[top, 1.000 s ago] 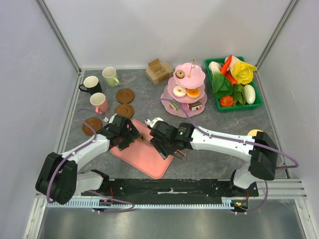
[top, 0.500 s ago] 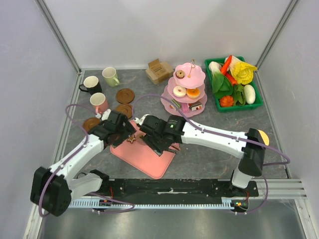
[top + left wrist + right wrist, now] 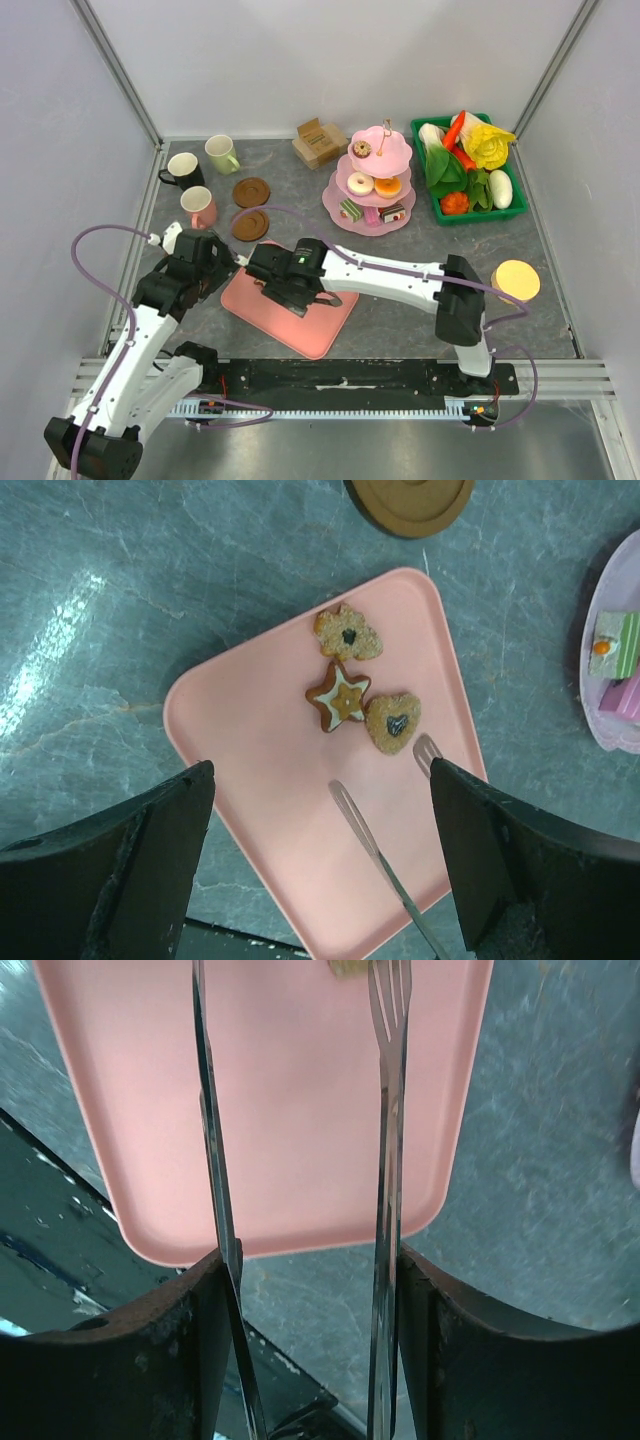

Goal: Serve the afternoon tea

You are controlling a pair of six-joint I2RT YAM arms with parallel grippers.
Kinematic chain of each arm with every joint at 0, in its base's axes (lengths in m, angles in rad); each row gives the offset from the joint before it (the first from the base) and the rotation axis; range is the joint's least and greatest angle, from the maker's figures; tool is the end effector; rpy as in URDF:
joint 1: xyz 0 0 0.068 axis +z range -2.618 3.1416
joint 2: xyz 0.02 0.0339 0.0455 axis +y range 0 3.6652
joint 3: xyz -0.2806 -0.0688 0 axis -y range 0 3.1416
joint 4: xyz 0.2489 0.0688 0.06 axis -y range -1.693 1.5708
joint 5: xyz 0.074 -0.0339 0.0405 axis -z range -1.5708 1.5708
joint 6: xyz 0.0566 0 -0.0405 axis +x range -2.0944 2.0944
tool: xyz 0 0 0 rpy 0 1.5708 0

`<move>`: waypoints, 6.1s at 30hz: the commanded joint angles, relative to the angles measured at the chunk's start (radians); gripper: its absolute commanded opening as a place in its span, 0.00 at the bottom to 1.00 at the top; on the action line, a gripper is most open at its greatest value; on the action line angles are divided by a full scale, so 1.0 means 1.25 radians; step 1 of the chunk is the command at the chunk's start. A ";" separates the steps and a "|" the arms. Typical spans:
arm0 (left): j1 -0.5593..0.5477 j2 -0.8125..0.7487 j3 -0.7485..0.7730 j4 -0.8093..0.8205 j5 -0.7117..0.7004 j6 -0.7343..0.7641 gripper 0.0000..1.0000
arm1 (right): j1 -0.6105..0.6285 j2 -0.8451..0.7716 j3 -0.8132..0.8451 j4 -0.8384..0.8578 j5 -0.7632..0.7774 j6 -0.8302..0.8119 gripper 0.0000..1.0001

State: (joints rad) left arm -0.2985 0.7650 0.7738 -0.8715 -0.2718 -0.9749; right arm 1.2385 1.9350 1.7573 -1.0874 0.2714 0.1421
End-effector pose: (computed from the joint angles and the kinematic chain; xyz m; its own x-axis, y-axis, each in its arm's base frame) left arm 0.1474 -0.0295 0.2724 -0.5038 -0.6791 -0.5338 -0.5355 0.7304 -0.4238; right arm 0.1495 0.3866 0.2682 -0.4332 -0.8371 -0.3341 -0.8314 0.5143 -0.2105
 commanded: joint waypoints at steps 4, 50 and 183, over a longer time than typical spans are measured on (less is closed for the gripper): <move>0.002 -0.040 0.020 -0.064 0.003 0.050 0.95 | 0.016 0.095 0.187 -0.059 0.036 -0.087 0.66; 0.003 0.052 -0.052 -0.018 -0.148 -0.136 0.96 | -0.045 0.201 0.166 -0.063 0.036 -0.085 0.62; 0.003 -0.048 -0.055 -0.001 -0.078 -0.079 0.99 | -0.368 -0.264 0.099 0.022 0.300 0.094 0.43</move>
State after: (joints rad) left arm -0.2901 0.7105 0.6720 -0.8864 -0.3717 -1.0874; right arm 0.8280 1.6192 1.8523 -1.0920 0.6525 0.2817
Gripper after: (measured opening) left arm 0.991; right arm 0.468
